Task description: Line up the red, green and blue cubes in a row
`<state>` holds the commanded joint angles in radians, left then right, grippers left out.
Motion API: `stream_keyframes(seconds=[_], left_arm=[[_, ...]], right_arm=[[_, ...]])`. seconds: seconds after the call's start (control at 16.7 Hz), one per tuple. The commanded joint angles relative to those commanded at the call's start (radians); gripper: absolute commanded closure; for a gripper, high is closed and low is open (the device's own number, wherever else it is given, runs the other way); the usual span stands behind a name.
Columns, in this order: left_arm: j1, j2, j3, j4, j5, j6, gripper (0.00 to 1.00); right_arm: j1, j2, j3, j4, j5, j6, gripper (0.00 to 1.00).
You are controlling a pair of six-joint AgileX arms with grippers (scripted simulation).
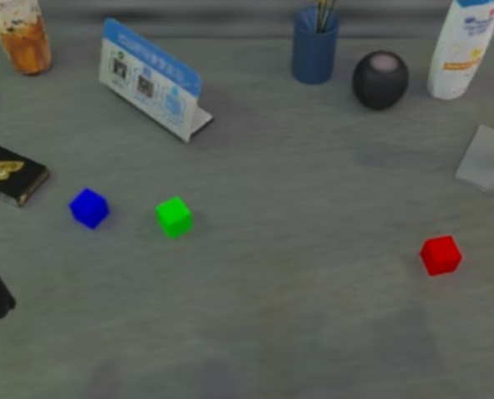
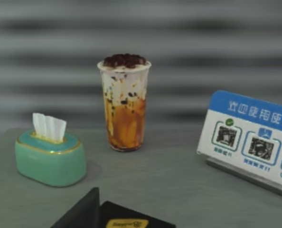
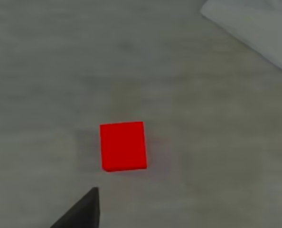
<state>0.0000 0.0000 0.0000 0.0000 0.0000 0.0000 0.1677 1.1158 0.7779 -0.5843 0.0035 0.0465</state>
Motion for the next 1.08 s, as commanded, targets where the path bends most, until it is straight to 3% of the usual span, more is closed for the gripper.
stream_keyframes(seconds=[0.54,1.08], left_arm=[[0.000,0.000,0.000,0.000,0.000,0.000,0.00],[0.000,0.000,0.000,0.000,0.000,0.000,0.00]], right_arm=[[0.108,0.698,0.496,-0.368,0.000,0.030,0.00],[0.122,0.813,0.592,-0.425,-0.002,0.035,0.00]])
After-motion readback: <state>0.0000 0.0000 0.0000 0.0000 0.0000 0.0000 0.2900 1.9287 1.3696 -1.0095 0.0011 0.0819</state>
